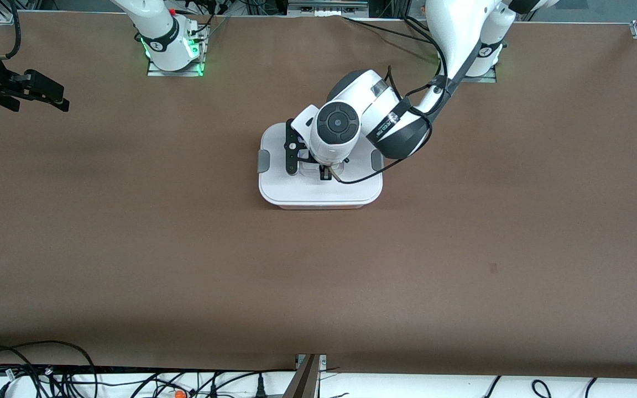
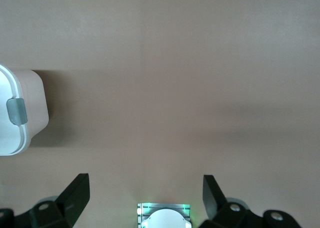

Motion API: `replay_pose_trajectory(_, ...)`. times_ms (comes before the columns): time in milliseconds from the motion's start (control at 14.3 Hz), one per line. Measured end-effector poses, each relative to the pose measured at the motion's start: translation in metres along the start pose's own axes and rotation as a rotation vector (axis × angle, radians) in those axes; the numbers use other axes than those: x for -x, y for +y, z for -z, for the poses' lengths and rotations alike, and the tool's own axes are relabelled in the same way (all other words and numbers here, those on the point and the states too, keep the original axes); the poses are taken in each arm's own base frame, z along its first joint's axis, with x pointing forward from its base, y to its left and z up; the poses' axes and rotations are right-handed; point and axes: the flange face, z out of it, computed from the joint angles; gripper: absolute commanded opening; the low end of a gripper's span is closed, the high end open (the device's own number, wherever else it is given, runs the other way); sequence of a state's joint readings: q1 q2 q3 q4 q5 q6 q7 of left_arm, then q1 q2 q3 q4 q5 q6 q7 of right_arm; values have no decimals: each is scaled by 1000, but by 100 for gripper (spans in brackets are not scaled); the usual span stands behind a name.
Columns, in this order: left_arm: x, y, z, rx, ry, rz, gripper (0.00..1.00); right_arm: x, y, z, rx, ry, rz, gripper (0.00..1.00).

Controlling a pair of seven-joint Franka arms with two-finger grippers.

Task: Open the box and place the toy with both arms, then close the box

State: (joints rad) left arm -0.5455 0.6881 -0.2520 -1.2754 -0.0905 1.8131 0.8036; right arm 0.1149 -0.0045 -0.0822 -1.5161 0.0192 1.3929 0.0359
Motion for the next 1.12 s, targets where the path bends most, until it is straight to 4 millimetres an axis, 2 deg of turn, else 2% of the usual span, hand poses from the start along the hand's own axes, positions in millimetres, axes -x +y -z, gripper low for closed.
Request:
replay_pose_trajectory(700, -3, 5, -5, 7, -14, 16, 0, -3, 8, -2, 0, -2, -16, 100)
replay_pose_trajectory(770, -3, 5, -5, 7, -14, 17, 99, -3, 8, -3, 0, -2, -16, 100)
replay_pose_trajectory(1119, 0, 2, 1, 2, -10, 29, 100, -6, 8, -6, 1, -7, -16, 100)
